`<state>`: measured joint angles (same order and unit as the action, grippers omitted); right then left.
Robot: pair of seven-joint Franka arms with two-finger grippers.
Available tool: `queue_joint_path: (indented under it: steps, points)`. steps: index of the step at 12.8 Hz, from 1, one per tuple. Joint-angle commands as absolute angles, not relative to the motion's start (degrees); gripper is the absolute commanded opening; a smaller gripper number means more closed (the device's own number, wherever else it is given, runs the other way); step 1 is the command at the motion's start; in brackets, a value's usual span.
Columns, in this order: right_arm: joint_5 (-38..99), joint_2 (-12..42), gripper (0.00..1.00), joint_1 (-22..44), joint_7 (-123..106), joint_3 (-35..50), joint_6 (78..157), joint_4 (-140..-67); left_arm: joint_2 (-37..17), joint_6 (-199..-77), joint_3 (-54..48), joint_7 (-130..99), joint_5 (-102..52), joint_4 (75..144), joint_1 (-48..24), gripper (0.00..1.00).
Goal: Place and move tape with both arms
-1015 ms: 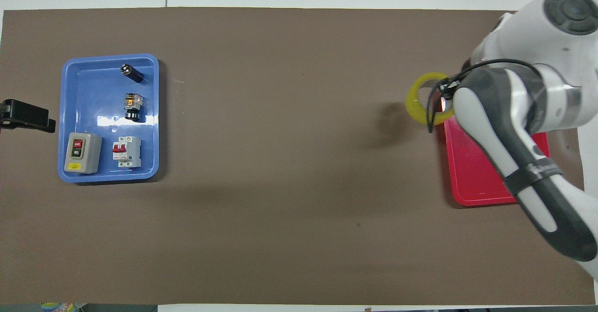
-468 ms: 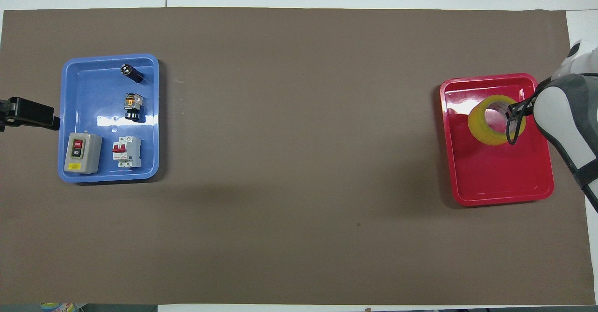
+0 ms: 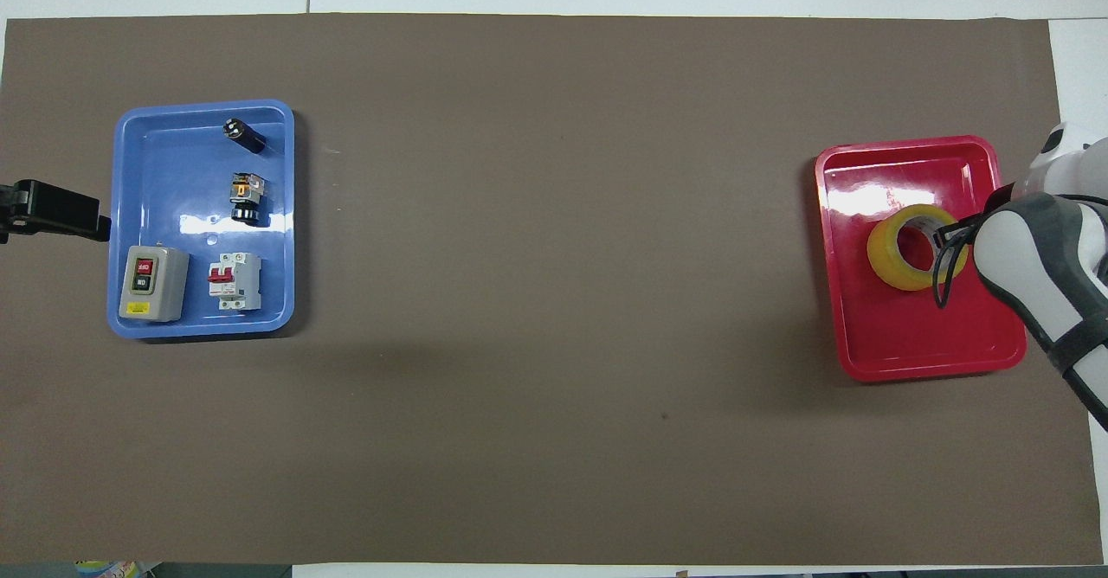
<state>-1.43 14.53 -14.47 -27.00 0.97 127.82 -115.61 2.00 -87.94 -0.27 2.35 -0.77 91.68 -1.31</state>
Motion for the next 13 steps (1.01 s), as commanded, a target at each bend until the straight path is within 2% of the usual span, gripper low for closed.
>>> queue_joint_path:
  steps: [1,2,3,4,9,13]
  points:
    - [-1.58,12.13,0.0,-15.03,-27.95,1.41,128.76,-118.3,1.58,-86.75,0.09,2.9,-1.58,90.88,-1.06,1.0]
    - [-1.58,12.13,0.29,-15.12,-27.95,1.41,128.06,-117.87,1.58,-86.75,0.09,2.81,-1.58,90.79,-1.05,1.0]
    - [-1.58,12.04,0.99,-15.12,-28.21,1.41,127.62,-117.51,1.67,-86.75,0.09,2.81,-1.58,90.88,-1.05,1.0]
    - [-1.58,11.87,1.0,-14.94,-28.21,1.49,126.23,-116.29,1.58,-86.75,0.09,2.9,-1.58,90.88,-1.05,1.0]
    - [-1.14,9.32,1.0,-13.63,-26.29,2.81,108.04,-102.59,1.58,-86.75,0.09,2.9,-1.58,90.88,-1.05,1.0]
    - [-0.97,9.14,1.0,-12.66,-21.19,2.9,89.78,-86.7,1.67,-86.75,0.09,2.9,-1.58,90.88,-1.05,1.0]
